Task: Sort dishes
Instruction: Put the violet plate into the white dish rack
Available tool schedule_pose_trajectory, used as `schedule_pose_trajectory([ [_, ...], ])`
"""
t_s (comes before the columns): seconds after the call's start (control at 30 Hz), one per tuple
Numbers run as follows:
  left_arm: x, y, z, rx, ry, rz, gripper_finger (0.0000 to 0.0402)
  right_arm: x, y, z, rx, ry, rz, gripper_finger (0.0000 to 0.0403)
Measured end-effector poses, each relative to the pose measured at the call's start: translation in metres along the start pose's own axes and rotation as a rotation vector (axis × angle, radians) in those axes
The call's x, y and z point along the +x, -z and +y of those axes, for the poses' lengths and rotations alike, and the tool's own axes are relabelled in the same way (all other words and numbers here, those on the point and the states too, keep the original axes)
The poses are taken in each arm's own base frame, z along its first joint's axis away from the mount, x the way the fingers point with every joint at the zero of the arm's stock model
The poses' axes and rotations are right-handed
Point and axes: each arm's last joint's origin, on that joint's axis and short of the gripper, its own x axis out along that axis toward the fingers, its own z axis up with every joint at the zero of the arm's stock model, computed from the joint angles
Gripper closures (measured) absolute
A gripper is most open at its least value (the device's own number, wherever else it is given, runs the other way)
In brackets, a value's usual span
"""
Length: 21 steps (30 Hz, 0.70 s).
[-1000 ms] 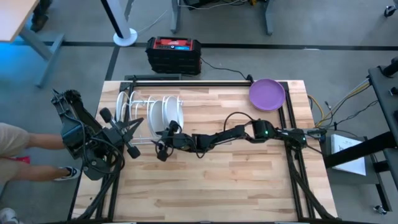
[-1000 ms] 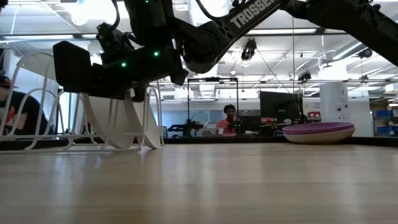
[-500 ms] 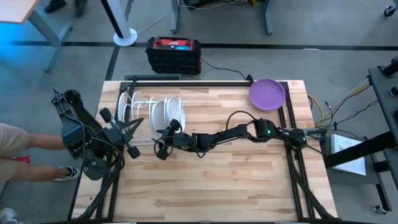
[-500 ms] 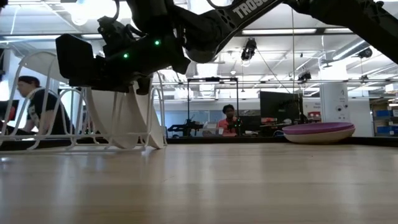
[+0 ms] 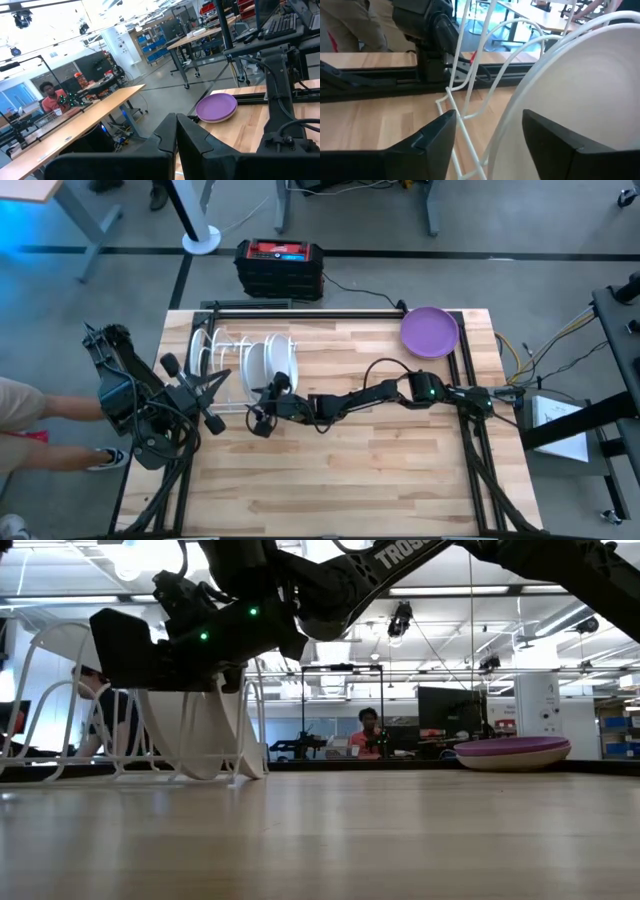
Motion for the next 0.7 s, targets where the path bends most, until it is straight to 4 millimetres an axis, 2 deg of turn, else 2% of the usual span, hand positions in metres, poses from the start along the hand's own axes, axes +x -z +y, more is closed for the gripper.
schedule_pose_trajectory([
  [0.17,0.0000,0.0000,0.0000,-0.007,0.000,0.000,0.0401,-0.0003,0.0001,-0.0005,-0.062,0.037,0.002,0.0133],
  [0.3,0.0000,0.0000,0.0000,-0.007,0.000,0.000,0.0401,-0.0006,0.0000,0.0002,-0.077,0.036,0.002,0.0113],
  [0.47,0.0000,0.0000,0.0000,-0.007,0.000,0.000,0.0401,-0.0007,-0.0001,0.0003,-0.125,0.041,0.003,0.0105],
  [0.7,0.0000,0.0000,0.0000,-0.012,0.000,0.000,0.0401,-0.0008,0.0016,0.0002,-0.137,0.043,0.023,0.0116],
])
